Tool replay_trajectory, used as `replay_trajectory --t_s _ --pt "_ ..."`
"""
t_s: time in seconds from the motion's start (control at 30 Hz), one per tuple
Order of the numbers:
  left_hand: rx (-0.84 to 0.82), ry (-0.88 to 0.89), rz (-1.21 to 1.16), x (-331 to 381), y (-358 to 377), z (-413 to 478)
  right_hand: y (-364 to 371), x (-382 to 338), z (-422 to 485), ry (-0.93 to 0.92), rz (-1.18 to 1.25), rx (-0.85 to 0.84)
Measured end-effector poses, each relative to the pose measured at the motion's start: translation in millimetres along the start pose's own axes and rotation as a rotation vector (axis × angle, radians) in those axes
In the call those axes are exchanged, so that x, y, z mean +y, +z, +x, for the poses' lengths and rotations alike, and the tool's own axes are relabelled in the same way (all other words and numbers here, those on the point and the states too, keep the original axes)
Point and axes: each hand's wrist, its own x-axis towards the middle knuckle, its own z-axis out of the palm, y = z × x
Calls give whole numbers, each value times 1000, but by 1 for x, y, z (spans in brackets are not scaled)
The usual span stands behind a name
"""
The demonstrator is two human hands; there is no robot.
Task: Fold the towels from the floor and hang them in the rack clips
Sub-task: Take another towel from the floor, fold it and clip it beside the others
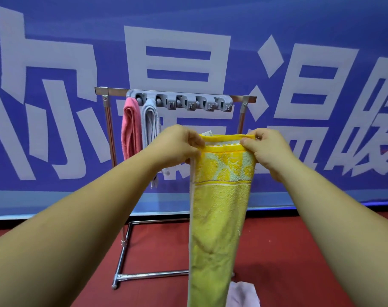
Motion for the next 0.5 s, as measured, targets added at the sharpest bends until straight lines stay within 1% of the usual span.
replay_trajectory --t_s 0.07,0.23,0.3,0.4,0.5 --pt "10 13 101 5 9 1 9 1 -2 2 -50 57" --pt "71 -6 184 12 20 0 18 3 -7 1 -89 145" --pt "90 -13 211 12 24 1 20 4 -9 -11 -86 155" --pt "126 -4 244 11 28 4 21 2 -11 -55 -144 149" --pt "186 60 223 7 34 5 19 0 -15 -125 -207 167"
